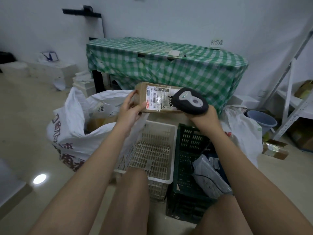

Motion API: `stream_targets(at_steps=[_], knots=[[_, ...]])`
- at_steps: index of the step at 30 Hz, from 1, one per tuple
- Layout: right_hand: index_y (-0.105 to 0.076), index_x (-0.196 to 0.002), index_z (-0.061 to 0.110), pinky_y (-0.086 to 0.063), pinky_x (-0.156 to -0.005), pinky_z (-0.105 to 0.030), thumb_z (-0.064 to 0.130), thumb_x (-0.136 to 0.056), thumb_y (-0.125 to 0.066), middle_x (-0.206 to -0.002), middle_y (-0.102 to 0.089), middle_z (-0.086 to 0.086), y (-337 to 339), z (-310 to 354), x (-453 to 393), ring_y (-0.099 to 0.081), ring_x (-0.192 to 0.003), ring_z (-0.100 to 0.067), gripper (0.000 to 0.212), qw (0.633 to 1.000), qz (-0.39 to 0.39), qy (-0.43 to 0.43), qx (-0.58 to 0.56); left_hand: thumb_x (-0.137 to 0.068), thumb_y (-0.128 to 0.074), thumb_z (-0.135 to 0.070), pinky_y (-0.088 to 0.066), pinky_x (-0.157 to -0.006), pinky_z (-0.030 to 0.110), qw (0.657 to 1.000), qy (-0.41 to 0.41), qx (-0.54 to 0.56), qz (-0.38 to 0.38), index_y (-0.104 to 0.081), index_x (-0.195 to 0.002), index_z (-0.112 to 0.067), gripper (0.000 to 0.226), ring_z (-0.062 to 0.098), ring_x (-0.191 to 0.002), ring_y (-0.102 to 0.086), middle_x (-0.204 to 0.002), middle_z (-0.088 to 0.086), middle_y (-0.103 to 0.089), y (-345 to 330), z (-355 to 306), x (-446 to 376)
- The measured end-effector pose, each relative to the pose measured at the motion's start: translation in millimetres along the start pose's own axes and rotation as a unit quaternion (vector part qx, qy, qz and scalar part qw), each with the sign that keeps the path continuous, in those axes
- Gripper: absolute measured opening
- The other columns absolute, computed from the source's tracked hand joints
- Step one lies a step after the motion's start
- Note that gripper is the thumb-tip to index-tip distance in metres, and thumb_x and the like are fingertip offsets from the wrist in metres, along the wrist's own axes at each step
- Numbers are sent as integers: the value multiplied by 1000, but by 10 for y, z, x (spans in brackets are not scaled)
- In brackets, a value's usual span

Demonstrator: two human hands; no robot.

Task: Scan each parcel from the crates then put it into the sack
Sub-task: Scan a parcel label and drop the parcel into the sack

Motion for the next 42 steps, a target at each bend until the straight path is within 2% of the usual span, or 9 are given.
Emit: stream_targets(at_steps=[8, 13, 18, 21, 29, 34, 38, 40, 42], knots=[[-60, -82, 23, -46, -72, -33, 1, -82, -69, -81, -63, 6, -644, 336, -275, -57, -86, -18, 24, 996, 34, -12, -84, -81, -75, -15, -43, -106, 41, 953, -106, -236, -158, -45, -138, -30, 66, 16, -127, -46, -142, 0, -46, 1131, -538, -384], [-63, -89, 18, -50, -88, -47, 4, -86, -68, -88, -65, -3, -933, 289, -367, -60, -92, -25, 16, 996, 64, -17, -67, -78, -74, -14, -38, -107, 41, 879, -78, -443, -160, -41, -134, -37, 68, 32, -127, -36, -135, 11, -33, 1438, -354, -786], [-55, -71, 13, -36, -61, -31, 3, -85, -66, -68, -56, -5, -1013, 117, -523, -47, -63, -17, 21, 997, 72, -28, -20, -76, -76, -25, -34, -110, 50, 888, -25, -433, -155, -29, -136, -41, 78, 34, -131, -32, -141, 14, -28, 1668, 34, -1167], [-62, -88, 12, -40, -68, -31, 16, -85, -70, -83, -62, -7, -1101, -2, -692, -54, -77, -21, 9, 997, 54, -55, -6, -79, -75, -28, -36, -108, 48, 877, -13, -461, -134, -21, -141, -40, 83, 38, -127, -35, -141, 18, -24, 1628, 156, -1247], [-59, -125, 5, -47, -92, -36, 20, -75, -82, -124, -63, -14, -1832, -323, -1128, -58, -114, -29, 57, 979, 16, -160, -123, -86, -62, -47, -50, -88, 39, 770, 90, -630, -30, 25, -147, -32, 107, 35, -105, -61, -137, 27, -46, 1753, 786, -1350], [-62, -116, 4, -49, -87, -38, 11, -76, -76, -117, -65, -16, -2192, -465, -1317, -60, -107, -33, 43, 982, 12, -181, -52, -94, -52, -42, -49, -87, 39, 653, 110, -749, -19, -24, -146, -19, 64, 33, -109, -58, -133, 21, -49, 1807, 852, -1431], [-61, -107, 6, -38, -76, -29, 4, -83, -63, -102, -61, -11, -2269, -424, -1389, -55, -91, -25, 24, 989, -16, -144, -34, -86, -64, -26, -45, -74, 36, 515, -208, -825, -102, -69, -103, -12, 22, 27, -98, -57, -107, 8, -64, 1635, 183, -1407], [-59, -102, 13, -37, -76, -28, 9, -85, -64, -94, -56, -3, -2307, -372, -1412, -51, -88, -20, 18, 992, -12, -117, -42, -81, -68, -39, -39, -92, 43, 537, -186, -800, -192, -58, -125, -14, 51, 35, -120, -47, -131, 15, -53, 1842, -85, -1451], [-57, -97, 17, -36, -75, -27, 11, -86, -63, -90, -55, 2, -2328, -339, -1417, -51, -86, -18, 15, 994, -10, -106, -31, -82, -63, -56, -30, -105, 49, 634, 24, -737, -232, -28, -147, -14, 84, 39, -137, -28, -151, 17, -28, 2284, -58, -1563]])
Point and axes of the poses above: each hand's wrist, its own x-axis away from the middle knuckle, its own y-axis out of the back of the hand, z = x × y, the point moved 7 cm from there along -x, towards the middle knuckle
